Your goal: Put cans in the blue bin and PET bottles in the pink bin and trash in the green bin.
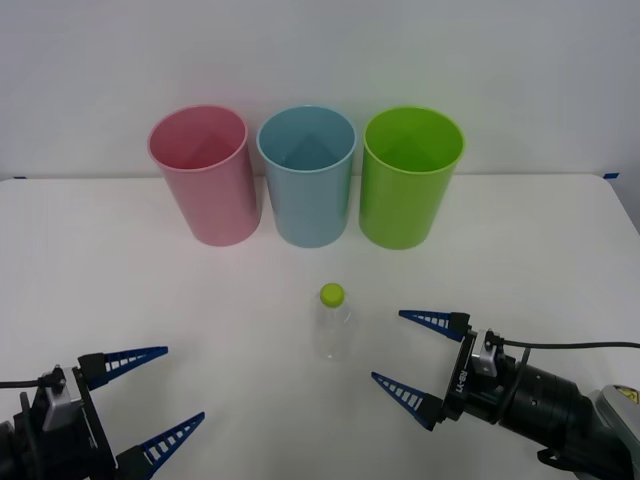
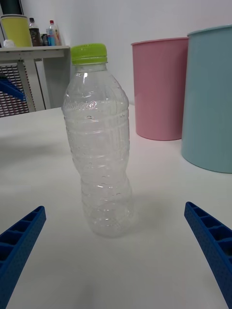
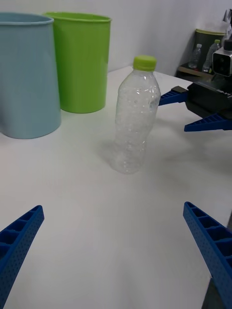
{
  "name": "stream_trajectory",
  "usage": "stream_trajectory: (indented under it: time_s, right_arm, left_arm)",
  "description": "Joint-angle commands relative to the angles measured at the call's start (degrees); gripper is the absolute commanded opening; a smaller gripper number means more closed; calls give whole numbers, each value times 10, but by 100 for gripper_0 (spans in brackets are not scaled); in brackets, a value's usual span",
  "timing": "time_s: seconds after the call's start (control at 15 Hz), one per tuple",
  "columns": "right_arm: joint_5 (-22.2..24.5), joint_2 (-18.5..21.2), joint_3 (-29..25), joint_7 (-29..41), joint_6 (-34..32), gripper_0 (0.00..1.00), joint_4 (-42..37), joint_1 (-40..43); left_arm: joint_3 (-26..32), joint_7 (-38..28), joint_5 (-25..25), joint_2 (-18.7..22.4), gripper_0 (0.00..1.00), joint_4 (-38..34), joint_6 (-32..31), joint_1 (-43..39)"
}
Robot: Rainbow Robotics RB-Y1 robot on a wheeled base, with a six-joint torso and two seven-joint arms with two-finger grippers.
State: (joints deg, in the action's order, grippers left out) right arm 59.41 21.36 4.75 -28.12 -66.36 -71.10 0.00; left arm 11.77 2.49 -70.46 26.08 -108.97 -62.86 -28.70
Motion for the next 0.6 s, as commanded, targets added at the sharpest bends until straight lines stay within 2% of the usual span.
stream_trajectory:
  time_s: [0.07, 0.2, 0.6]
  right_arm:
    - [0, 0, 0, 0, 0, 100, 0, 0]
    - [0, 0, 0, 0, 0, 100, 0, 0]
    - [0, 0, 0, 0, 0, 100, 0, 0]
  left_arm:
    - [36, -44, -6, 8, 100, -50, -11, -37]
    - [68, -78, -21, 8, 100, -90, -22, -67]
    - [126, -94, -15, 12, 100, -129, -47, -126]
